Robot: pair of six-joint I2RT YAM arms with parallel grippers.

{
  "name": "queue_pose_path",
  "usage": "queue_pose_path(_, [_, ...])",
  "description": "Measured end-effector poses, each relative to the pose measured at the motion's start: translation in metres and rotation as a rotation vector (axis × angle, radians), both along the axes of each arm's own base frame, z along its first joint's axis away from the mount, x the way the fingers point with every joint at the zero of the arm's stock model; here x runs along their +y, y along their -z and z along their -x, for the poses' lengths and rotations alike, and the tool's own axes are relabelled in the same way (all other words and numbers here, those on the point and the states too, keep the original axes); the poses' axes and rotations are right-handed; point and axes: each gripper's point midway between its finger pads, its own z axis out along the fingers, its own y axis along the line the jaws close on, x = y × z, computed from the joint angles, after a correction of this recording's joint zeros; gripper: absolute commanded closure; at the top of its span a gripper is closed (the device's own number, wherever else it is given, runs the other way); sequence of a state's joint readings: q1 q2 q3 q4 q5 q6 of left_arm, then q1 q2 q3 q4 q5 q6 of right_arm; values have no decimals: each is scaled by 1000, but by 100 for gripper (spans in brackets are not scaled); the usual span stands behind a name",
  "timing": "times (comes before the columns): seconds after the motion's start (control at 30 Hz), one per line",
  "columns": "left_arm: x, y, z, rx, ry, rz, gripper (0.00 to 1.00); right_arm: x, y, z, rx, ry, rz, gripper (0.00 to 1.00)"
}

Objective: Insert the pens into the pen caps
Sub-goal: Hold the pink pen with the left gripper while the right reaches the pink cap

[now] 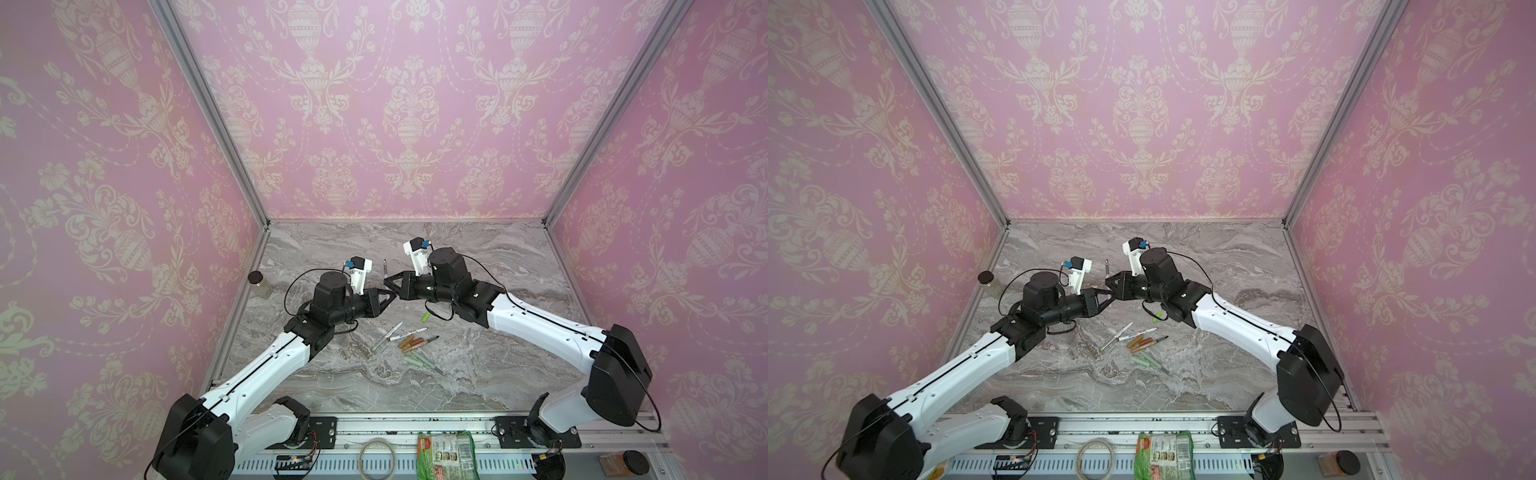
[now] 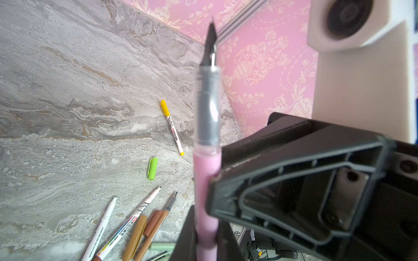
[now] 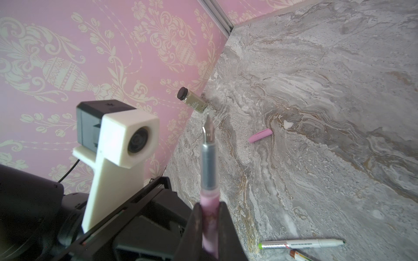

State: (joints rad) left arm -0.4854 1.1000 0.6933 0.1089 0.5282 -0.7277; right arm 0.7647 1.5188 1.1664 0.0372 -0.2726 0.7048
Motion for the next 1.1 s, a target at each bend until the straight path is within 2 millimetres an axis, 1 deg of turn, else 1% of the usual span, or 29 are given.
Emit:
queue_pose_path(0.17, [2,1,-1,-2,-12,-9,99,0,0,0,-3,0,3,100])
queue_pose_path(0.23, [4,1,0,-4,-20,-17,100,0,0,0,-5,-1,4,97])
queue_pose_path(0.27, [6,1,1,-8,-27,-27,100,1,0,1,-7,-4,3,93])
queue_pose_path(0.37, [14,-2,4,-18,-56,-80,100,6,-3,5,-13,-20,-7,78])
queue_pose_path(0.4, [21,-3,3,-19,-92,-111,100,7,-4,6,-18,-26,-9,72])
queue_pose_path(0.47, [43,-2,-3,-25,-194,-181,100,6,-4,4,-13,-18,2,59])
queue_pose_path(0.57, [79,3,-4,-26,-338,-298,100,7,-5,-3,-11,-5,16,51])
queue_pose_path(0.7, [121,5,8,-34,-482,-429,100,18,1,-19,14,24,53,43])
queue_pose_path(0.8, [148,-2,17,-71,-579,-489,100,34,15,-36,54,56,116,37])
queue_pose_path(0.9, [167,-12,24,-113,-649,-524,100,52,38,-52,105,87,203,30])
queue_pose_path(1.0, [181,-19,30,-143,-699,-552,100,75,65,-64,132,109,308,24])
queue_pose_path(1.03, [185,-21,31,-151,-714,-557,100,83,73,-66,134,112,331,24])
queue_pose_path(1.1, [191,-25,33,-168,-738,-560,100,102,96,-67,139,112,395,22])
